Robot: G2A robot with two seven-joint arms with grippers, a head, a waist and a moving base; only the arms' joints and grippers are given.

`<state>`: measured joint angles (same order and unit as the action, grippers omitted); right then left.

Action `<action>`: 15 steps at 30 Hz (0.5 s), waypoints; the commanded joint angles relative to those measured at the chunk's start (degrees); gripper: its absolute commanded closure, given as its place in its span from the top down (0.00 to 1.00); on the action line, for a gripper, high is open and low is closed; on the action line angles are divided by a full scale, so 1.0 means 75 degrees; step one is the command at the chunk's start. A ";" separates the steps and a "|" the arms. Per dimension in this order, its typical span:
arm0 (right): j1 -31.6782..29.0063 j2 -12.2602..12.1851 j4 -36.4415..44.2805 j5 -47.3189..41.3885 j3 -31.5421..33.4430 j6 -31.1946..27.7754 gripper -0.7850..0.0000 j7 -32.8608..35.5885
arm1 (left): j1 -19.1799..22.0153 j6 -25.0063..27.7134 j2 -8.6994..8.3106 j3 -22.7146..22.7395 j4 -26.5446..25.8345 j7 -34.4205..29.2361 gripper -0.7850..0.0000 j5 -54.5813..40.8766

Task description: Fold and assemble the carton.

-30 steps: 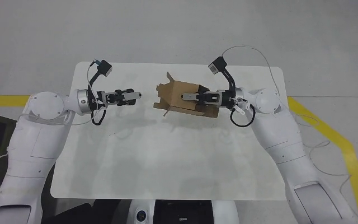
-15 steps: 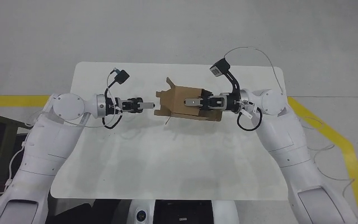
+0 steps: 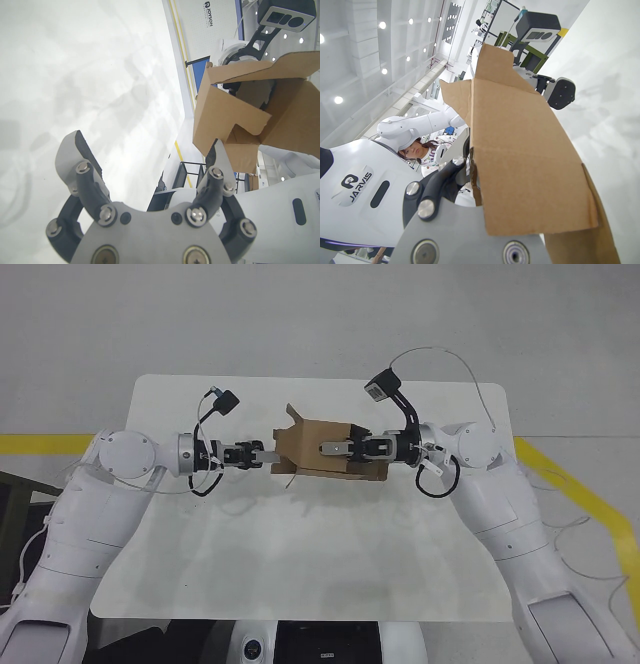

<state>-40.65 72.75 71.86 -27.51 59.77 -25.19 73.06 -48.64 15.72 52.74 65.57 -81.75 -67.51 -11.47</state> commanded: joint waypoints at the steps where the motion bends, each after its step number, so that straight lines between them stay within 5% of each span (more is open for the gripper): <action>1: 0.0023 0.0015 -0.0019 -0.0035 -0.0064 -0.0024 0.00 0.0002 | 0.0008 -0.0004 -0.0003 0.0021 -0.0045 -0.0020 1.00 -0.0052; 15: 0.0128 0.0112 -0.0123 -0.0347 -0.0417 -0.0150 0.00 0.0116 | 0.0039 -0.0082 0.0001 0.0029 -0.0186 -0.0009 1.00 -0.0155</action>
<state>-39.78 73.54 71.05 -30.04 56.79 -26.30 73.95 -48.38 15.14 52.74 65.83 -83.12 -67.61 -12.62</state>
